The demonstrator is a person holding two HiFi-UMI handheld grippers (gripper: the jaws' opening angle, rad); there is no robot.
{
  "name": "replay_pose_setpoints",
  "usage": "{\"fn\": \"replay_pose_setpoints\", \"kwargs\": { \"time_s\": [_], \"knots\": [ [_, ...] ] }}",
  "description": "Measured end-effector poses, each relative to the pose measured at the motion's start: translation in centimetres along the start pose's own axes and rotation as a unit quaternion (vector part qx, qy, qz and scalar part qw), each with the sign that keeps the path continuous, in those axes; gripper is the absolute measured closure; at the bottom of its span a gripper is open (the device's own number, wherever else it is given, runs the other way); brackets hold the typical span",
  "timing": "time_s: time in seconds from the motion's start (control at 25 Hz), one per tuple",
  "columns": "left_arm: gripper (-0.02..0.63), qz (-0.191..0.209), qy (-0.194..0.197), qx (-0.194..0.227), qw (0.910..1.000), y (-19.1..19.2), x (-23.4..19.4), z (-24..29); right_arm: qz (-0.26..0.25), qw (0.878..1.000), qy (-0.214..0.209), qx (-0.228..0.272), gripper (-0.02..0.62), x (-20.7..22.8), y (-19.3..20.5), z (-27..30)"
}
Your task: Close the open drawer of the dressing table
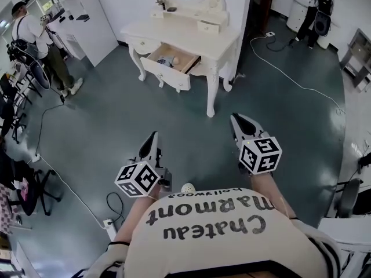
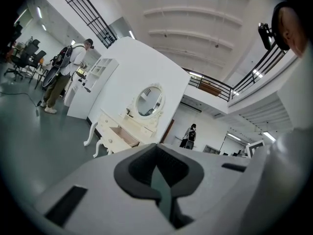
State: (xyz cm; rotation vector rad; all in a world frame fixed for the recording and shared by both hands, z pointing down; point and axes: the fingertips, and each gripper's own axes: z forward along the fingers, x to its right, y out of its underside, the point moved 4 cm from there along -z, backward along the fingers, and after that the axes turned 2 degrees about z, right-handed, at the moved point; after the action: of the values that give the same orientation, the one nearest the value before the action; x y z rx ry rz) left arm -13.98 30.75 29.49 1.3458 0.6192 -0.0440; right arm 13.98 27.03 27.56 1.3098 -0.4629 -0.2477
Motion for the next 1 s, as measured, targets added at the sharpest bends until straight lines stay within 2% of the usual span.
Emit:
{"fn": "replay_pose_setpoints", "kwargs": {
  "time_s": [0.2,0.44,0.68,0.84,1.0],
  "knots": [
    [0.598,-0.022,0.018,0.002,0.9996,-1.9,-3.5,3.1,0.006,1.000,0.005,0.001,0.563,-0.1,-1.0,5.0],
    [0.598,-0.024,0.017,-0.009,0.9995,-3.6,-7.9,6.3,0.006,1.000,0.001,0.008,0.563,-1.2,-1.3,10.1],
    [0.598,-0.021,0.018,-0.027,0.9992,-3.0,-10.4,7.6,0.011,0.999,-0.004,-0.041,0.563,-1.7,0.7,13.7],
    [0.598,-0.015,0.013,-0.042,0.9989,-2.5,-12.1,8.6,0.011,0.998,-0.003,-0.057,0.563,-1.7,1.0,16.4],
    [0.598,-0.031,-0.003,-0.046,0.9984,-2.1,-13.8,10.3,0.001,0.997,-0.016,-0.071,0.563,-1.3,1.1,19.2]
  ]
}}
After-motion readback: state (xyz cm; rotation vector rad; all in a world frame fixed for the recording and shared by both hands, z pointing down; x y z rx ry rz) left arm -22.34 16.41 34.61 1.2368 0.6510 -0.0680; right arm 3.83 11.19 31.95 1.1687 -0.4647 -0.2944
